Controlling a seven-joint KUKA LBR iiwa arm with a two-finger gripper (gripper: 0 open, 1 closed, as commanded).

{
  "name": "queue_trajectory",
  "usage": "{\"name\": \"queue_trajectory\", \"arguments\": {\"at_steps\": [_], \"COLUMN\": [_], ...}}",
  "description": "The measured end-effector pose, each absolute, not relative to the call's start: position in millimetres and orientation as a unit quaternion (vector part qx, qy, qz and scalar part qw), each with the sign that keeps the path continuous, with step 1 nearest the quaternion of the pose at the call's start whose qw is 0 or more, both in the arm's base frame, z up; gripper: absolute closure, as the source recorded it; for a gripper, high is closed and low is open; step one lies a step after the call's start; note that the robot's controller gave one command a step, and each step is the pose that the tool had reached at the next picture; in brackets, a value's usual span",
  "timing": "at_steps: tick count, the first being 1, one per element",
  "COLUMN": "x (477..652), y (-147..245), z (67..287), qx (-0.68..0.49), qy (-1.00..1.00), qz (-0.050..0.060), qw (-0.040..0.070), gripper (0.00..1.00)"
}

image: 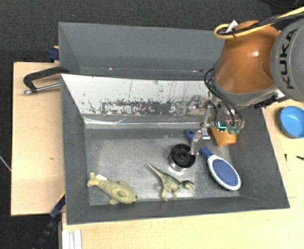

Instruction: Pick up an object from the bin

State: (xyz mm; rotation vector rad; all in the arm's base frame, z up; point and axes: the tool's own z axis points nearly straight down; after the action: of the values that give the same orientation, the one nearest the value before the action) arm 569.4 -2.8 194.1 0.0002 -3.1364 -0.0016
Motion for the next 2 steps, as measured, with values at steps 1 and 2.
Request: {"name": "queue_trajectory", "arguments": {"at_steps": [1,2], "x": [549.2,552.2], "y": [-0.3,-0.3], "z": [71.1,75.2], "qx": [-0.031,-0.031], "qy": [-1.0,-0.999], "qz": [-0.001,-0.001], "qw": [-0.003,-0.009], "gripper": [0.0,1.0]}}
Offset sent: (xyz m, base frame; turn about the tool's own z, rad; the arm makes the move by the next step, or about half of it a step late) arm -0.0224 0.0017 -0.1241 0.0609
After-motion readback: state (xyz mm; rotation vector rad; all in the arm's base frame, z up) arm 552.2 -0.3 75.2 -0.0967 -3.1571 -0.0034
